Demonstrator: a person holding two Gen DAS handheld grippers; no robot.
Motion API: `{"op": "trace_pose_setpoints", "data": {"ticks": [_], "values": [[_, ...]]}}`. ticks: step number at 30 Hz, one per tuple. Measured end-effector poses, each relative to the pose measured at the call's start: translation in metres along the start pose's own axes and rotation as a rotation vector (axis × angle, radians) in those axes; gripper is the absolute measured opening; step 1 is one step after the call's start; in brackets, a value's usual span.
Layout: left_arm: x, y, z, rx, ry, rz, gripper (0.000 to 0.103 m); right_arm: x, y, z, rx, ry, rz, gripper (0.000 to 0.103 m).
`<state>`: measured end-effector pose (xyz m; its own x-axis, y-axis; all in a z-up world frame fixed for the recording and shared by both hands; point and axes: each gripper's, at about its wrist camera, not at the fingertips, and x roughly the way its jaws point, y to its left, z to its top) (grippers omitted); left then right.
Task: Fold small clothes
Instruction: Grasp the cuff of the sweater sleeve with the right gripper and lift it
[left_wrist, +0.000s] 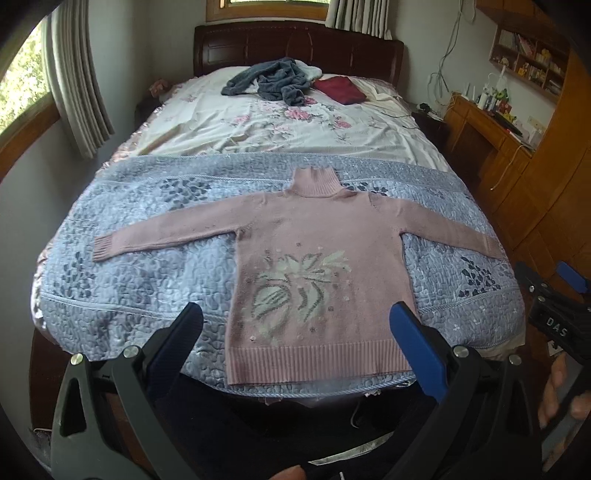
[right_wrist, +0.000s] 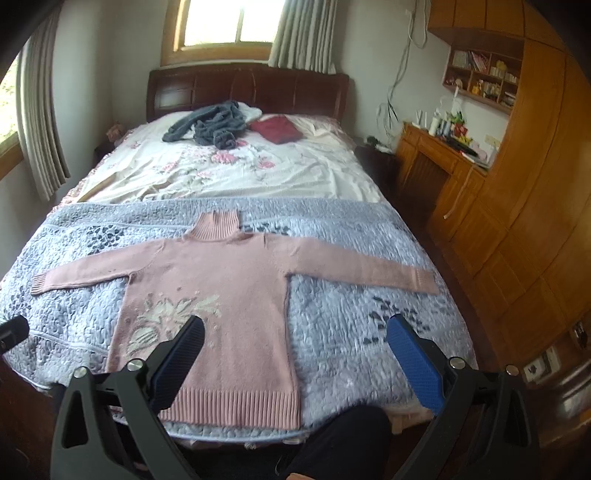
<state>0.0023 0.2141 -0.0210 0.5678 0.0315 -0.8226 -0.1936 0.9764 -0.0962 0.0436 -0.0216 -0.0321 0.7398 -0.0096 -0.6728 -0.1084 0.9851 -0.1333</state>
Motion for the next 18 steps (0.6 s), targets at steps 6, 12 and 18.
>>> {"op": "trace_pose_setpoints", "data": {"ticks": [6,12,18], "values": [[0.042,0.011,0.015,-0.039,-0.015,-0.194,0.100,0.129,-0.086,-0.016,0.136,0.196,0.054,0.096],[0.064,0.013,0.033,-0.085,-0.009,-0.187,0.100,0.243,-0.256,-0.062,0.747,0.315,0.241,0.083],[0.094,0.013,0.040,-0.171,0.039,-0.170,0.100,0.340,-0.392,-0.118,1.300,0.240,0.392,0.063]]}}
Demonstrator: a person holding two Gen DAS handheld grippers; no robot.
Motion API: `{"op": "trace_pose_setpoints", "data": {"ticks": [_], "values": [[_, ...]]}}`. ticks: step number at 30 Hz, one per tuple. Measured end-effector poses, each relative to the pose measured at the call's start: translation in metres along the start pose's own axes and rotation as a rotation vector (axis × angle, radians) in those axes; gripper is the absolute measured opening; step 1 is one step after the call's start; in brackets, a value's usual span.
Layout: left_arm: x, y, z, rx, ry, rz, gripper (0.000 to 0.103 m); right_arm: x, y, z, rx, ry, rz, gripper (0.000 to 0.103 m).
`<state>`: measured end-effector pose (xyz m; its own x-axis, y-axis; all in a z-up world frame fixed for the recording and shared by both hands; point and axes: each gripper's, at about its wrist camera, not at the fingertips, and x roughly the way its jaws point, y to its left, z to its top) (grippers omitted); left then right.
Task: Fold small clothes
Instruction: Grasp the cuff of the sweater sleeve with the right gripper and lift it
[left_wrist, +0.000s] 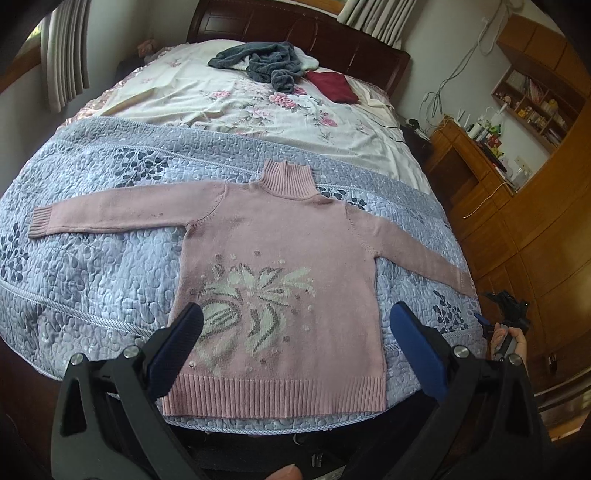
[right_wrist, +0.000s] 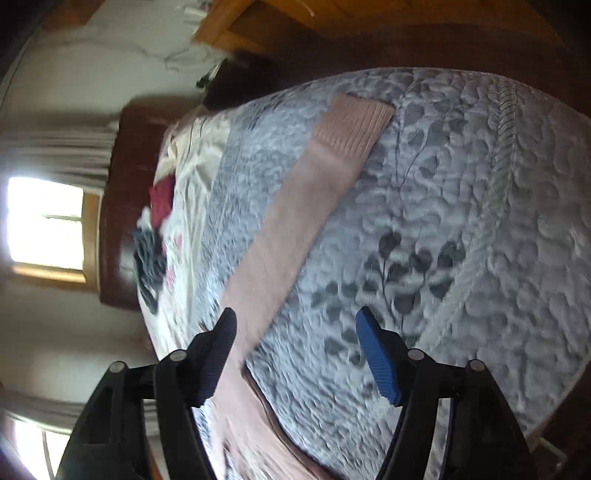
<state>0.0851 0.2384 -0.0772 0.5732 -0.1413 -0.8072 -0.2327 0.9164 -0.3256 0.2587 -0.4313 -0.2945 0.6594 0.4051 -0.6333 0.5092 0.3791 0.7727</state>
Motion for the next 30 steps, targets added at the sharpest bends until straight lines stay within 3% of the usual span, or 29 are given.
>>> {"op": "trace_pose_setpoints", "data": {"ticks": [4,7,9,12,18,21,22,24,26,30], "values": [[0.028,-0.004,0.004,-0.024,0.048,0.024,0.100,0.024,-0.037,0.061,0.160,-0.057,0.067,0.059],[0.046,-0.008,0.007,-0.026,0.062,0.032,0.100,0.041,-0.053,0.088,0.223,-0.094,0.096,0.053],[0.060,-0.009,0.012,-0.054,0.083,0.009,0.100,0.055,-0.057,0.100,0.231,-0.100,0.088,0.048],[0.083,-0.005,0.018,-0.135,0.131,-0.045,0.100,0.072,-0.062,0.117,0.226,-0.104,0.039,0.048],[0.115,0.000,0.025,-0.182,0.172,-0.063,0.100,0.092,-0.060,0.130,0.220,-0.119,0.008,0.047],[0.124,0.012,0.027,-0.260,0.189,-0.118,0.100,0.097,-0.055,0.135,0.200,-0.126,0.009,0.044],[0.127,0.016,0.027,-0.279,0.188,-0.127,0.100,0.098,-0.051,0.136,0.184,-0.128,0.007,0.038],[0.130,0.023,0.029,-0.286,0.178,-0.120,0.100,0.095,-0.044,0.135,0.151,-0.127,0.000,0.015],[0.133,0.028,0.033,-0.263,0.163,-0.102,0.100,0.089,-0.028,0.135,0.099,-0.141,0.000,0.008],[0.141,0.043,0.043,-0.275,0.138,-0.147,0.100,0.082,0.056,0.117,-0.149,-0.148,-0.010,0.006]]}}
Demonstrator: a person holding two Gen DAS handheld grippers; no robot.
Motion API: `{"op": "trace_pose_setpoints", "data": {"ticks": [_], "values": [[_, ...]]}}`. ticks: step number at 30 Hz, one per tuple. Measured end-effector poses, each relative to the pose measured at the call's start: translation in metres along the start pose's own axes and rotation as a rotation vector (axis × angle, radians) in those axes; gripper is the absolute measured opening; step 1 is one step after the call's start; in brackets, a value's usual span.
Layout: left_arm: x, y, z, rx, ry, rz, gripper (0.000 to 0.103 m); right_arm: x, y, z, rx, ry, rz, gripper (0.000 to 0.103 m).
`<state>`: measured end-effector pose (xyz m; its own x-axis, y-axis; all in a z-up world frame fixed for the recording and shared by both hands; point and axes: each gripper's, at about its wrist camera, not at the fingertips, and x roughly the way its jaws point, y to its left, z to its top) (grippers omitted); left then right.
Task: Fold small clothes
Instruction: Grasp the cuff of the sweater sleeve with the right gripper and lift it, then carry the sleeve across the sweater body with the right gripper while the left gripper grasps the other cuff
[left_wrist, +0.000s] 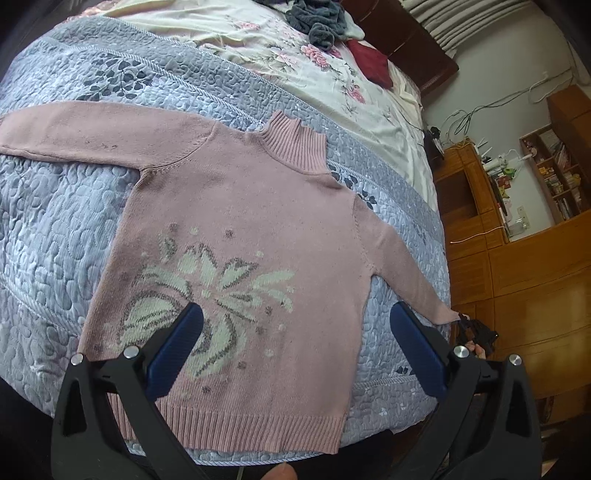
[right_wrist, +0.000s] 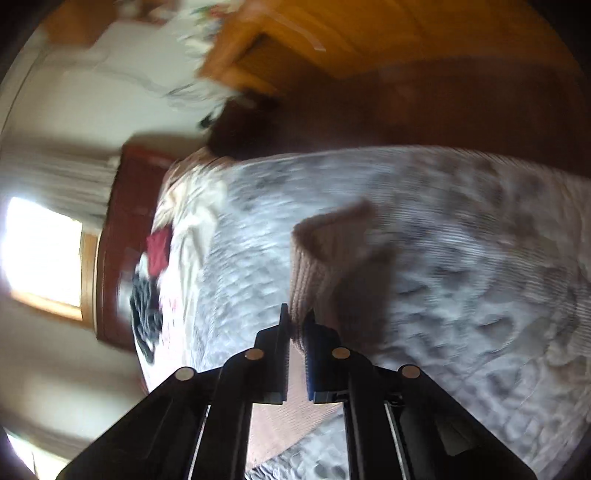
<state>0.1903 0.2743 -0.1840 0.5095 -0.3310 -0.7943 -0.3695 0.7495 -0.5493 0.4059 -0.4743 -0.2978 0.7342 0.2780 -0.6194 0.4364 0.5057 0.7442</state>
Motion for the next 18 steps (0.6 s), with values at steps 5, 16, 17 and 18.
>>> {"op": "trace_pose_setpoints", "data": {"ticks": [5,16,17,18], "values": [[0.004,-0.007,0.021,0.079,-0.054,-0.019,0.100,-0.004,0.132,-0.049,-0.361,0.006,0.009,0.006],[0.036,-0.036,0.074,0.168,0.034,-0.117,0.100,0.062,0.274,-0.226,-0.903,0.071,-0.069,0.006],[0.042,-0.036,0.078,0.169,0.044,-0.132,0.100,0.069,0.276,-0.241,-0.936,0.080,-0.083,0.006],[0.049,-0.037,0.082,0.173,0.055,-0.145,0.100,0.074,0.275,-0.256,-0.968,0.089,-0.096,0.006]]}}
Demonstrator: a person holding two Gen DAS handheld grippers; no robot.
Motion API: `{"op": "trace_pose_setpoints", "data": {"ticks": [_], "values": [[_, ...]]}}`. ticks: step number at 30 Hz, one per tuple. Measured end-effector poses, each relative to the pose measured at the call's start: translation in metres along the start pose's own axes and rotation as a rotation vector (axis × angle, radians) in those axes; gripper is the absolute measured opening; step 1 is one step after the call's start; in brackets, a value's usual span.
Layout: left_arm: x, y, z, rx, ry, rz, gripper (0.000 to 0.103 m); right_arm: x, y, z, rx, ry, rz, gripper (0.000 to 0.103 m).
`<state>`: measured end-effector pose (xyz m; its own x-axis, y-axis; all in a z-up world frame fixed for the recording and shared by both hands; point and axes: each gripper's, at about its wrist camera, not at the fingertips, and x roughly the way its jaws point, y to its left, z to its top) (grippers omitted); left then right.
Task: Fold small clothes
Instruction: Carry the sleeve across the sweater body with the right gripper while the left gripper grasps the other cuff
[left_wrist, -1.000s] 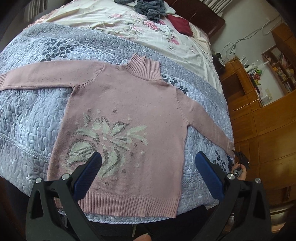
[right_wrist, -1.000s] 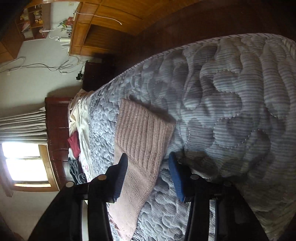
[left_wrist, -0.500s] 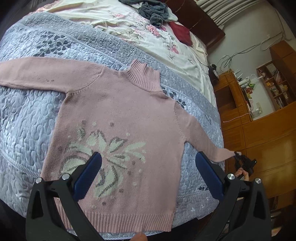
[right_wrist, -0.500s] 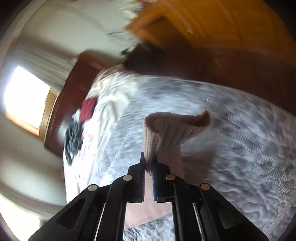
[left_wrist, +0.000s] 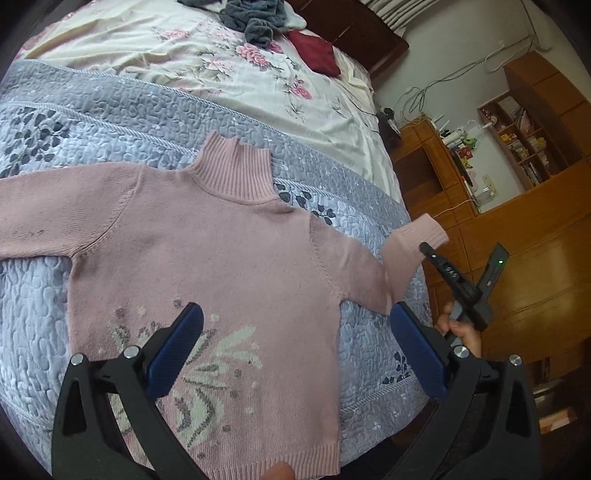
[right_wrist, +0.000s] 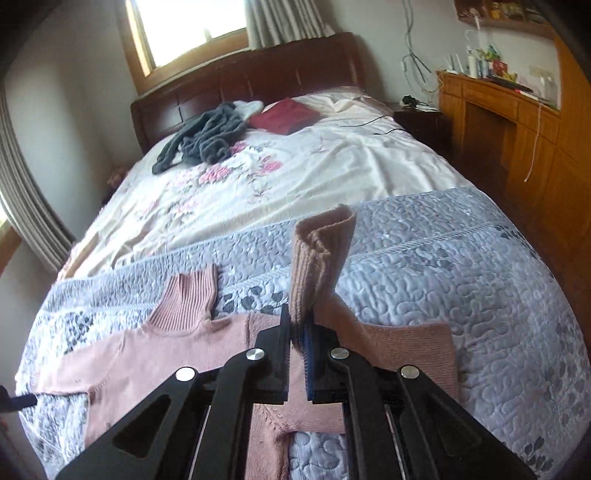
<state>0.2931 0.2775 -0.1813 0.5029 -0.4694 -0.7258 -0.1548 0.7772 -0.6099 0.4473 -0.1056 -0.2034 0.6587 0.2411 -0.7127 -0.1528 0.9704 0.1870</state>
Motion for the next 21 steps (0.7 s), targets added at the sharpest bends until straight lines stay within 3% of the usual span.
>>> {"op": "trace_pose_setpoints", "data": {"ticks": [8,11,13,16,18,21], "values": [[0.079,0.015,0.033,0.000,0.112,-0.098,0.100,0.077,0.089,-0.074,-0.240,0.137,-0.070,0.005],[0.117,0.025,0.042,-0.059,0.161,-0.205,0.100,0.103,0.109,-0.107,-0.312,0.195,-0.092,0.005],[0.145,0.031,0.045,-0.091,0.190,-0.235,0.100,0.113,0.116,-0.128,-0.355,0.221,-0.110,0.006],[0.186,0.034,0.047,-0.134,0.248,-0.256,0.100,0.110,0.118,-0.145,-0.393,0.220,-0.103,0.018],[0.214,0.034,0.046,-0.156,0.287,-0.277,0.100,0.094,0.115,-0.151,-0.398,0.196,-0.096,0.038],[0.251,0.034,0.043,-0.201,0.344,-0.301,0.100,0.065,0.106,-0.159,-0.382,0.178,-0.071,0.041]]}}
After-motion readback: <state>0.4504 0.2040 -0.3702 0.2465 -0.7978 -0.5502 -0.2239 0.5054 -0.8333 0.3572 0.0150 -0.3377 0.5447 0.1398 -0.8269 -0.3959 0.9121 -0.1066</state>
